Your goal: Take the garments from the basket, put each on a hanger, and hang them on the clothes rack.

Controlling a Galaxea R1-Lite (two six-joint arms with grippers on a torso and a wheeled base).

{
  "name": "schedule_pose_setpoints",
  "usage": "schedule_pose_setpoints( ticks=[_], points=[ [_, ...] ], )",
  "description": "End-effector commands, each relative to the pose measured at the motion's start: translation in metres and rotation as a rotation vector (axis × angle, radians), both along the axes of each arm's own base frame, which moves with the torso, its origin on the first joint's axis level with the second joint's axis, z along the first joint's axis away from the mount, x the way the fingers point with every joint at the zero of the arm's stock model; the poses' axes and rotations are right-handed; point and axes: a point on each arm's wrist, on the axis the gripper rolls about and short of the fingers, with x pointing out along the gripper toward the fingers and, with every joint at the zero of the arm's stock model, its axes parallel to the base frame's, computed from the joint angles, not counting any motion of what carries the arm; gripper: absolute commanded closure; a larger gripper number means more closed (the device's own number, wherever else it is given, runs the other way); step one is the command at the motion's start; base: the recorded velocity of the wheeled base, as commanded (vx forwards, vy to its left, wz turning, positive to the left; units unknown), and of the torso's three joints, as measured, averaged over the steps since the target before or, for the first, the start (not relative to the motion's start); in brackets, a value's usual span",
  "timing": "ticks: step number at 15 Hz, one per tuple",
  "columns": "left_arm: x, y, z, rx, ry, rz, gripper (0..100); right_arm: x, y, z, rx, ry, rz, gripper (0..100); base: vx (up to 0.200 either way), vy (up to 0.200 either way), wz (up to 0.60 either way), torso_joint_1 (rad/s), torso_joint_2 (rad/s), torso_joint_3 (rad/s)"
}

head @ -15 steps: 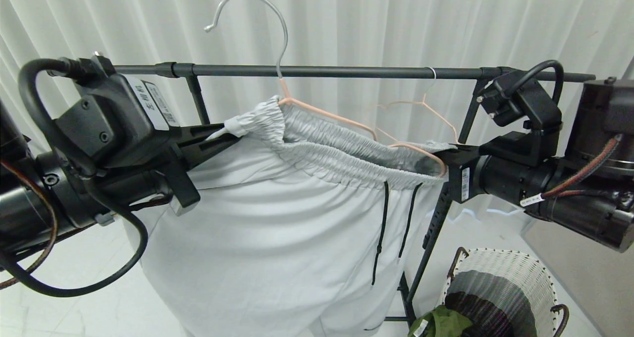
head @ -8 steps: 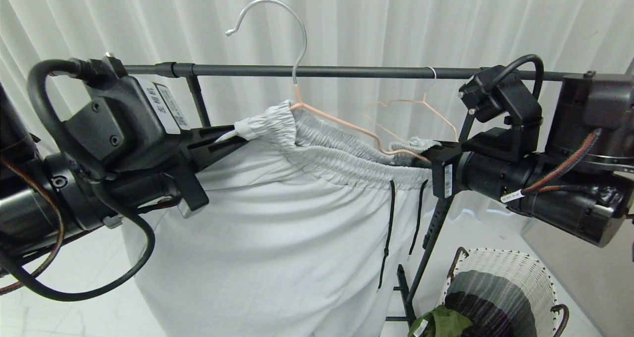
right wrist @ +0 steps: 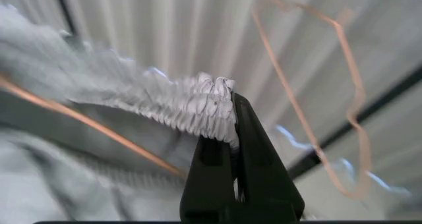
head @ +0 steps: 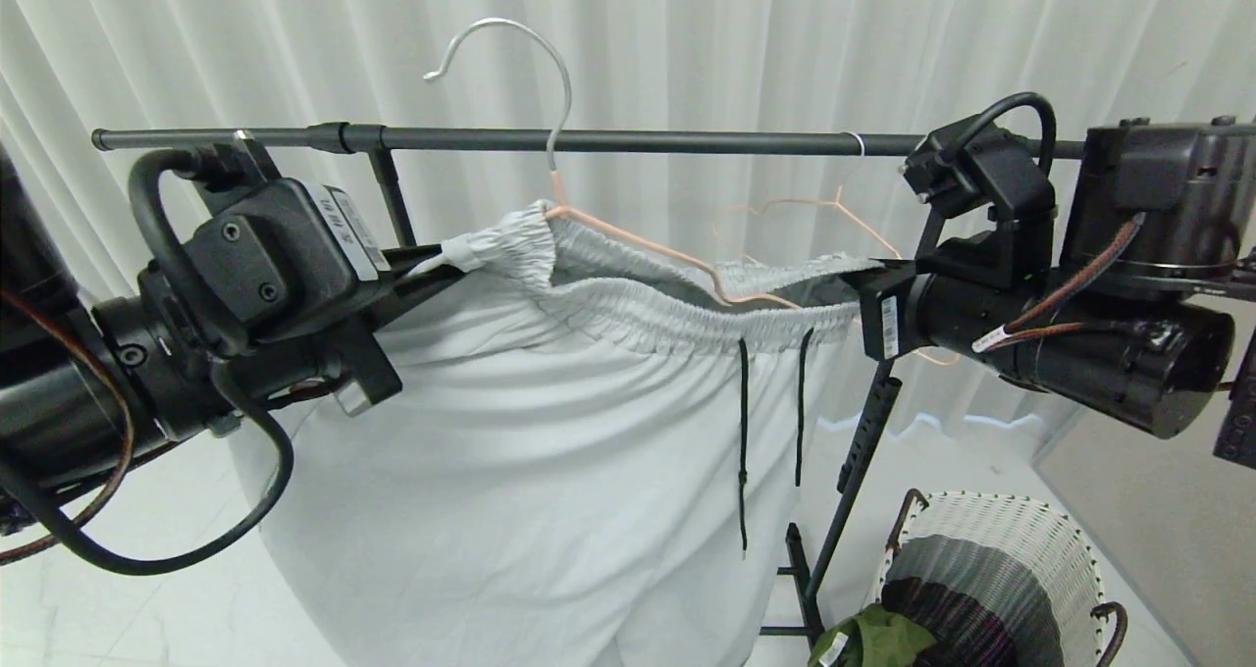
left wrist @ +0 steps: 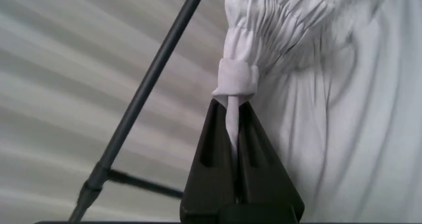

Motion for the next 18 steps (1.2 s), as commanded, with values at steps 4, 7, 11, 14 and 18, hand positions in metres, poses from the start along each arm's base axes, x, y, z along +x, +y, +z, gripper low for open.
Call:
schedule_pose_setpoints(
  ticks=[4, 7, 11, 14, 18],
  points=[
    [0.006, 0.007, -0.001, 0.013, -0.001, 0.049, 100, -0.017, -0.025, 0.021, 0.008, -0.018, -0.024, 100, 0.000, 0.000, 0.00, 0.000, 0.00, 0.000],
    [0.007, 0.007, -0.001, 0.036, -0.015, 0.051, 100, -0.032, -0.010, 0.027, 0.012, -0.013, 0.055, 100, 0.000, 0.000, 0.00, 0.000, 0.00, 0.000],
    [0.008, 0.003, -0.005, 0.011, 0.021, 0.097, 100, -0.043, 0.013, 0.034, 0.046, 0.004, 0.143, 100, 0.000, 0.000, 0.00, 0.000, 0.00, 0.000],
    [0.005, -0.017, -0.009, -0.110, 0.114, 0.218, 100, -0.054, 0.028, 0.036, 0.080, 0.033, 0.194, 100, 0.000, 0.000, 0.00, 0.000, 0.00, 0.000],
    [0.001, -0.029, -0.012, -0.171, 0.153, 0.276, 100, -0.068, 0.033, 0.038, 0.076, 0.039, 0.246, 100, 0.000, 0.000, 0.00, 0.000, 0.00, 0.000]
  ],
)
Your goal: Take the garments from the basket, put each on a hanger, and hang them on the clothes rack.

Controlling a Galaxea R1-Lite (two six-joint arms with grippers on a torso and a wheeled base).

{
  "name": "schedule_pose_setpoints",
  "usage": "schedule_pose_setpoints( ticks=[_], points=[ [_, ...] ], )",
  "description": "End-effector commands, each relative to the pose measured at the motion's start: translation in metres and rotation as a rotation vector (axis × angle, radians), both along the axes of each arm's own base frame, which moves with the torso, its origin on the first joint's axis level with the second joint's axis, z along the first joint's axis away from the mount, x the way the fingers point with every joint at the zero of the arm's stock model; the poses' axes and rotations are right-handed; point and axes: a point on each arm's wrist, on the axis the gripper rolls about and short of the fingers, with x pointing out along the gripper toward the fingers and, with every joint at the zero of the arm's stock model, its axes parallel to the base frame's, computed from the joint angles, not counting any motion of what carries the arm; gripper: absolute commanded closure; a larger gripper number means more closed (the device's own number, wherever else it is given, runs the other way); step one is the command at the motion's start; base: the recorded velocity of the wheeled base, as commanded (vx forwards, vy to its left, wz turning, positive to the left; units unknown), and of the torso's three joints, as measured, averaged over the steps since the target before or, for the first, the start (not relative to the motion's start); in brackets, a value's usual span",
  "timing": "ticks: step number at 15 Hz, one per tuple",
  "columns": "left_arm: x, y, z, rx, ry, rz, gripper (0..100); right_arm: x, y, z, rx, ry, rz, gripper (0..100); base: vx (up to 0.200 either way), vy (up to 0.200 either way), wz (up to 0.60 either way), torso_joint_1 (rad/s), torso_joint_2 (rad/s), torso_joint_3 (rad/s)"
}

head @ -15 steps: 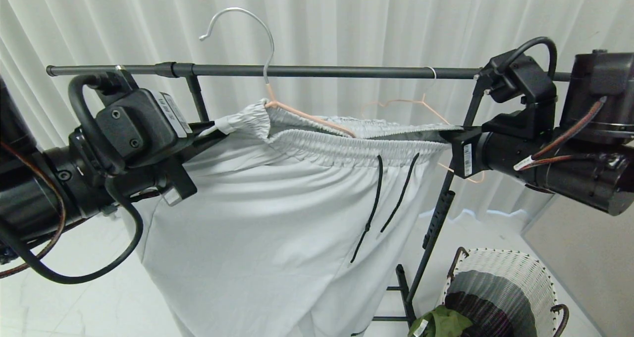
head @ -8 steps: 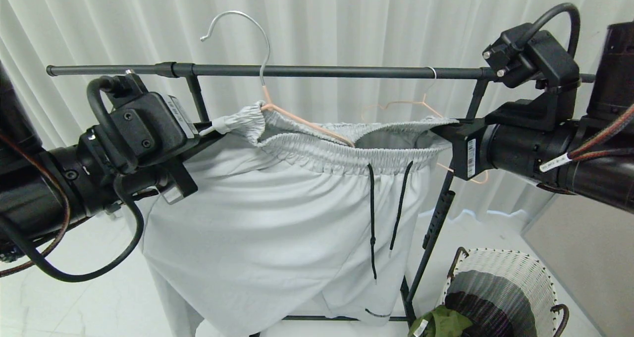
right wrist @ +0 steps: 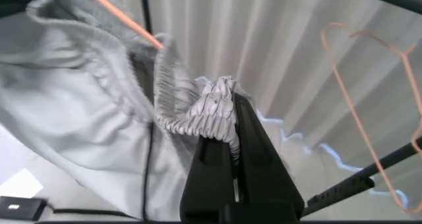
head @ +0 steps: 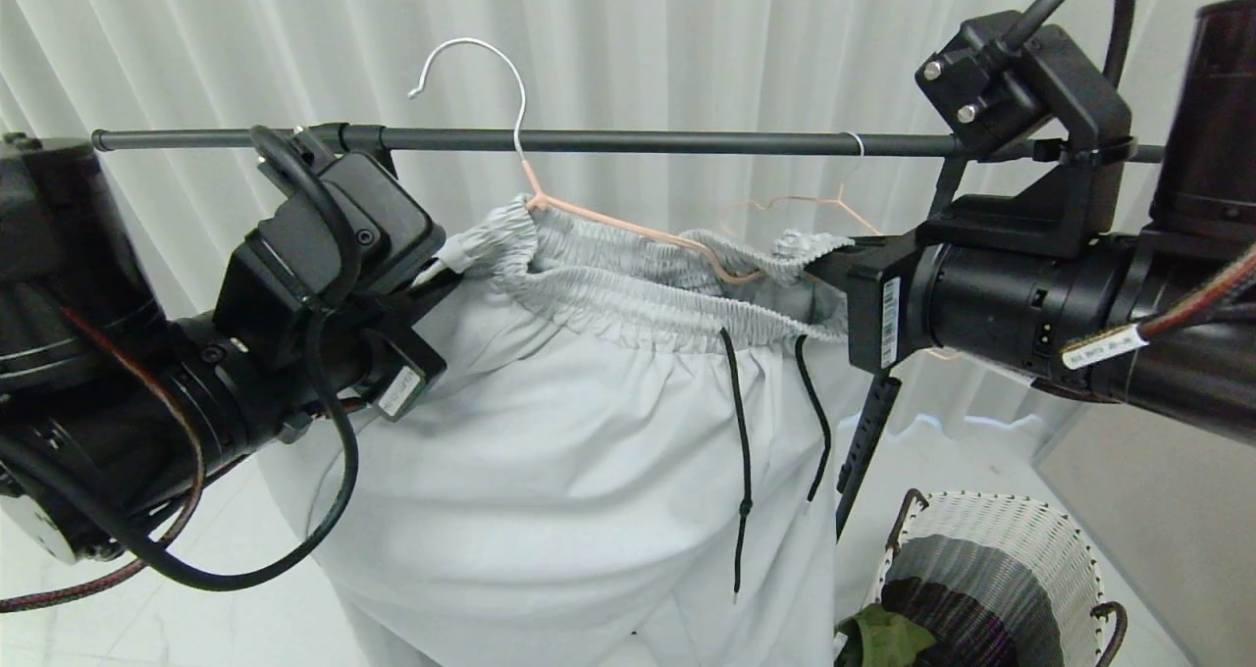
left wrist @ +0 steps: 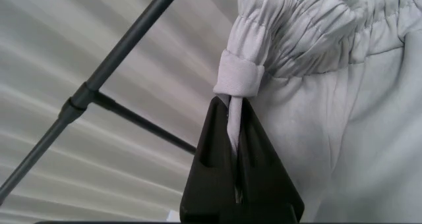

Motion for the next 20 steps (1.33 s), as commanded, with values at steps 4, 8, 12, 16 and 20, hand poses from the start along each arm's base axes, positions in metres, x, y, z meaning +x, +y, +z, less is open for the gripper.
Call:
schedule_pose_setpoints(
  ticks=[4, 8, 12, 16, 20],
  points=[
    [-0.002, -0.009, -0.002, 0.006, 0.008, -0.038, 100, -0.017, 0.017, -0.004, 0.013, 0.026, 0.082, 100, 0.000, 0.000, 0.00, 0.000, 0.00, 0.000],
    [-0.001, -0.011, -0.001, 0.006, -0.018, -0.042, 100, -0.015, 0.022, -0.005, 0.023, 0.039, 0.078, 100, 0.000, 0.000, 0.00, 0.000, 0.00, 0.000],
    [0.014, -0.015, -0.005, 0.070, -0.187, -0.050, 100, 0.006, 0.016, -0.005, 0.048, 0.043, -0.070, 100, 0.000, 0.000, 0.00, 0.000, 0.00, 0.000],
    [0.022, -0.004, -0.004, 0.103, -0.258, -0.088, 100, 0.024, -0.028, 0.006, 0.026, 0.026, -0.216, 100, 0.000, 0.000, 0.00, 0.000, 0.00, 0.000],
    [0.023, -0.004, -0.005, 0.103, -0.256, -0.091, 100, 0.017, -0.041, 0.007, -0.006, 0.050, -0.229, 100, 0.000, 0.000, 0.00, 0.000, 0.00, 0.000]
  ],
)
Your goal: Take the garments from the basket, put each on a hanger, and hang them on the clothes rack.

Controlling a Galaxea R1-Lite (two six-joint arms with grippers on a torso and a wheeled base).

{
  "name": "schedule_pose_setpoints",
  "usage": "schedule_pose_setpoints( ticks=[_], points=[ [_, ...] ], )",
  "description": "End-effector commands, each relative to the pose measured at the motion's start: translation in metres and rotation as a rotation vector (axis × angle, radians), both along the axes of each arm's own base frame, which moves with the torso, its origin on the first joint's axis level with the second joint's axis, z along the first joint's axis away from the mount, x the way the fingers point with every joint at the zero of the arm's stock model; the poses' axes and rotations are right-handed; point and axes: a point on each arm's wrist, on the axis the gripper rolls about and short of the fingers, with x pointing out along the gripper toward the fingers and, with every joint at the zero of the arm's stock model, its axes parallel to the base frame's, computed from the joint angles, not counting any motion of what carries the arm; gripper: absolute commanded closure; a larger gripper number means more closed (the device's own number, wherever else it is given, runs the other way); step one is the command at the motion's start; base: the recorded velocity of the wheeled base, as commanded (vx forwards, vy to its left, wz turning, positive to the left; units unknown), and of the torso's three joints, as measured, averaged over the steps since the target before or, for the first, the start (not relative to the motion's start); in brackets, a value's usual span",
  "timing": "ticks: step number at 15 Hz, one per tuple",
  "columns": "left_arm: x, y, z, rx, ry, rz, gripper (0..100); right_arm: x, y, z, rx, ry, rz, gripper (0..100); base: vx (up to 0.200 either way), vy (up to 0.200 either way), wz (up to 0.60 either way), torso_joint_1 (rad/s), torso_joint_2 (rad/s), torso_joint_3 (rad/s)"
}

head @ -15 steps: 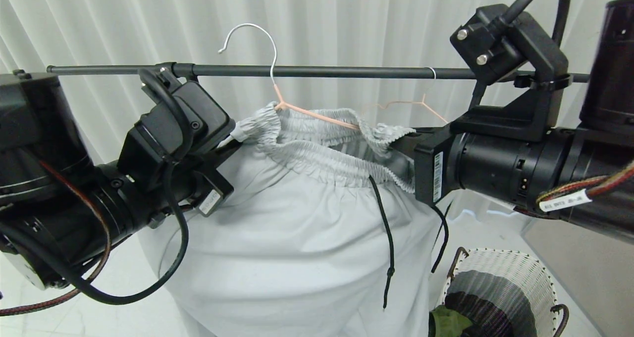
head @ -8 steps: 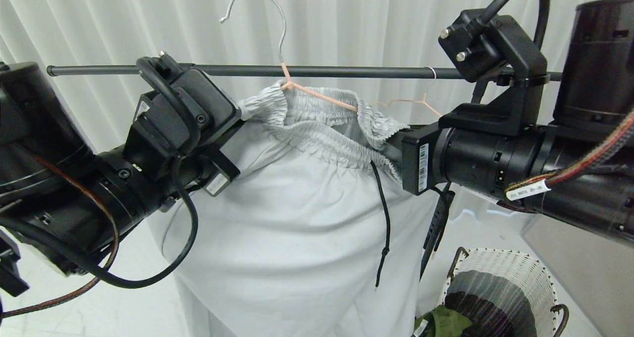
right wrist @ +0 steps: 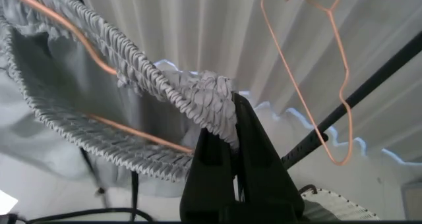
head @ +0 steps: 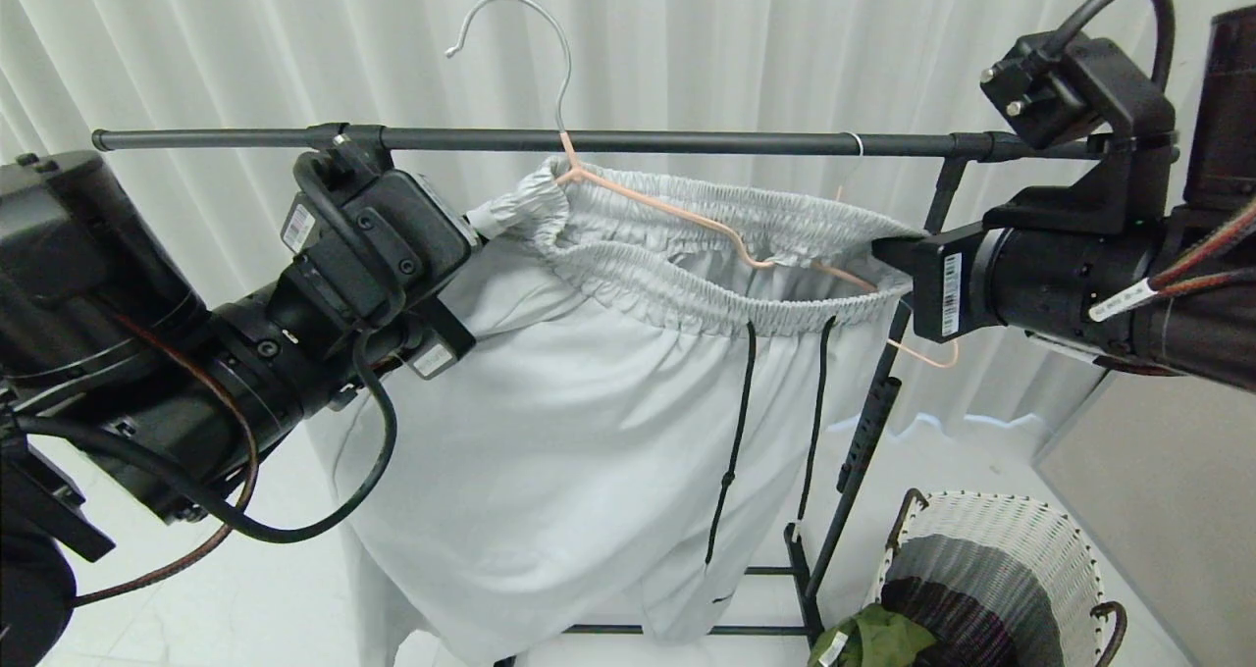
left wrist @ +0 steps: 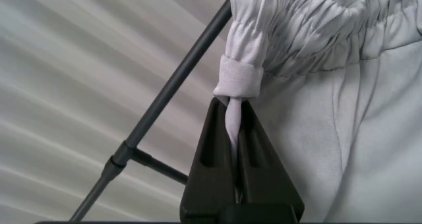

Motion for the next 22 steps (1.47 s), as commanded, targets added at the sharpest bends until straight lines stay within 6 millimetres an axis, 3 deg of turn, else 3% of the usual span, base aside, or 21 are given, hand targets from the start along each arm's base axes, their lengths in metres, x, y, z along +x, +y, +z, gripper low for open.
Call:
schedule_pose_setpoints(
  ticks=[1, 2, 3, 7, 9, 14, 18, 22],
  points=[
    [0.001, 0.000, -0.001, 0.002, 0.002, 0.000, 100, -0.005, -0.005, 0.004, 0.010, -0.009, 0.001, 100, 0.000, 0.000, 0.00, 0.000, 0.00, 0.000],
    [0.001, 0.000, 0.000, 0.001, 0.001, 0.000, 100, -0.006, -0.004, 0.003, 0.007, -0.006, 0.008, 100, 0.000, 0.000, 0.00, 0.000, 0.00, 0.000],
    [0.000, -0.001, -0.001, 0.001, 0.002, -0.010, 100, -0.009, -0.004, 0.003, -0.002, 0.003, 0.016, 0, 0.000, 0.000, 0.00, 0.000, 0.00, 0.000],
    [0.000, -0.002, -0.001, 0.007, 0.001, -0.082, 100, -0.027, -0.011, 0.008, -0.017, 0.021, 0.074, 0, 0.000, 0.000, 0.00, 0.000, 0.00, 0.000],
    [-0.001, -0.003, -0.002, 0.012, 0.000, -0.131, 100, -0.034, -0.016, 0.012, 0.002, 0.030, 0.184, 0, 0.000, 0.000, 0.00, 0.000, 0.00, 0.000],
    [-0.003, -0.002, -0.015, 0.036, 0.040, -0.168, 100, -0.023, -0.023, 0.015, -0.093, -0.053, 0.465, 0, 0.000, 0.000, 0.00, 0.000, 0.00, 0.000],
    [-0.004, -0.003, -0.017, 0.020, 0.062, -0.184, 100, -0.020, -0.014, 0.009, -0.104, -0.041, 0.606, 0, 0.000, 0.000, 0.00, 0.000, 0.00, 0.000],
    [-0.003, -0.007, -0.021, 0.020, 0.081, -0.242, 100, -0.010, 0.012, -0.004, -0.124, 0.009, 0.681, 0, 0.000, 0.000, 0.00, 0.000, 0.00, 0.000]
  ],
)
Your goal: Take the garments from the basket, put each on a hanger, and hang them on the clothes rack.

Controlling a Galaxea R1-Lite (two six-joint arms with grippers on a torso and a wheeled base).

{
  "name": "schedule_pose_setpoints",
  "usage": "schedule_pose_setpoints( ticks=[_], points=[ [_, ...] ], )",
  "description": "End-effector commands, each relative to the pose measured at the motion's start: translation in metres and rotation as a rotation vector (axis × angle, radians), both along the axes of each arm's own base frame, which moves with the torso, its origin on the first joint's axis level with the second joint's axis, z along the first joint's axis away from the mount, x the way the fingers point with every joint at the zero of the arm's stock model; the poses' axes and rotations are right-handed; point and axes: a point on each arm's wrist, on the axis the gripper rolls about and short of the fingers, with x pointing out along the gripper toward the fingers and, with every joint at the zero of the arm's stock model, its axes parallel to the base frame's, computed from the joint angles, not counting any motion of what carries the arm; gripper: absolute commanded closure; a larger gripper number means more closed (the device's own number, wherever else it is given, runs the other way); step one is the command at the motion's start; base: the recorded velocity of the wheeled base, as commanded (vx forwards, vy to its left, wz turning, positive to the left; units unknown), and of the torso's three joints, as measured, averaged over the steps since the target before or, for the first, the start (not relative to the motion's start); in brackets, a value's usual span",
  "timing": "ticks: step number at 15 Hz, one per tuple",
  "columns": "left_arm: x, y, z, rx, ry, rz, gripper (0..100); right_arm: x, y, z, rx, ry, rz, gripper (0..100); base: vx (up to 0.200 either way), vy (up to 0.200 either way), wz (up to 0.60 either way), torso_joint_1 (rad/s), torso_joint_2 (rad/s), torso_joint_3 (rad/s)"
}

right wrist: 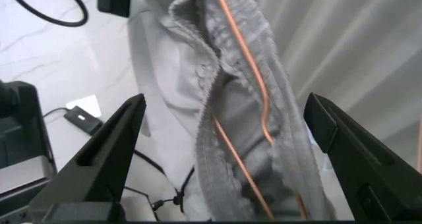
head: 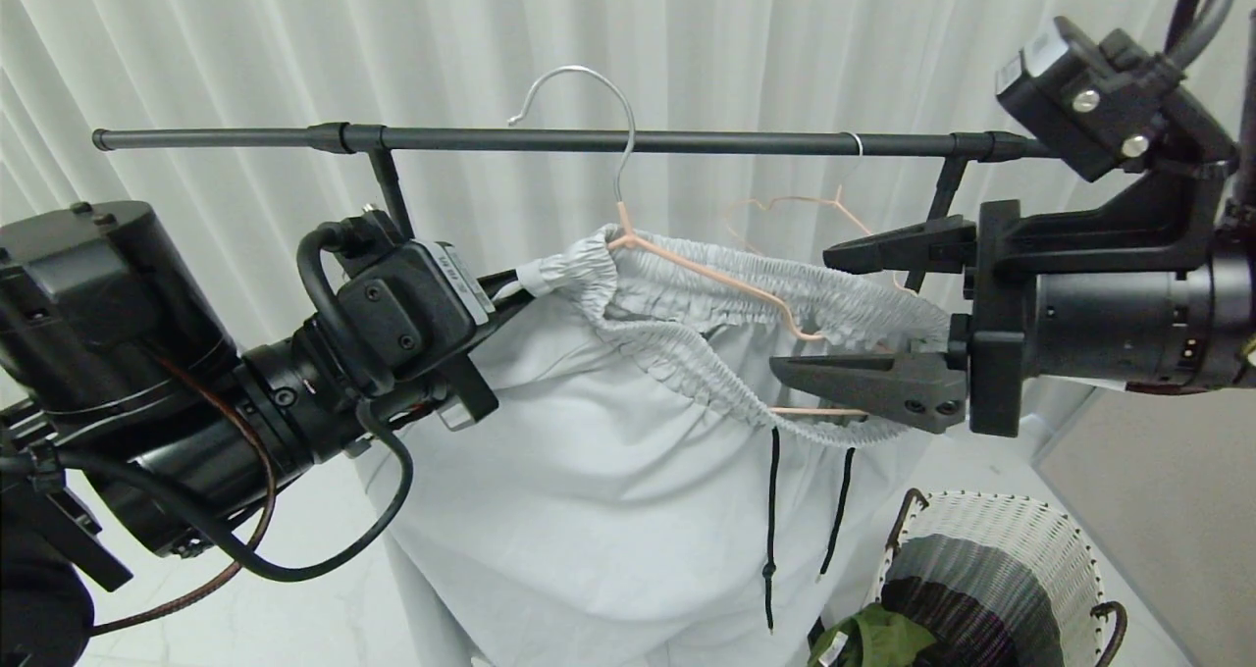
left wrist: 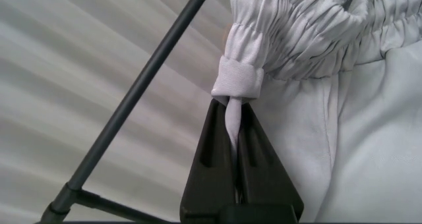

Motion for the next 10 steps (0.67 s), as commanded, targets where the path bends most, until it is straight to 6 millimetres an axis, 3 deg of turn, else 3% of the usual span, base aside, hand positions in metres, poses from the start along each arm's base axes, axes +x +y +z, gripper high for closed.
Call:
schedule_pose_setpoints(
  ticks=[1, 5, 7, 10],
  points=[
    [0.001, -0.003, -0.002, 0.005, 0.007, -0.010, 100, 0.010, 0.019, -0.009, -0.029, 0.027, 0.024, 0, 0.000, 0.000, 0.00, 0.000, 0.00, 0.000],
    [0.000, -0.009, -0.006, 0.014, 0.020, -0.030, 100, 0.020, 0.038, -0.010, -0.032, 0.028, 0.040, 0, 0.000, 0.000, 0.00, 0.000, 0.00, 0.000],
    [0.003, -0.004, -0.022, 0.047, 0.068, -0.001, 100, 0.021, 0.041, -0.002, -0.013, 0.012, 0.048, 0, 0.000, 0.000, 0.00, 0.000, 0.00, 0.000],
    [0.004, -0.002, -0.024, 0.048, 0.079, 0.005, 100, 0.004, 0.044, -0.008, -0.034, 0.031, 0.099, 0, 0.000, 0.000, 0.00, 0.000, 0.00, 0.000]
  ],
)
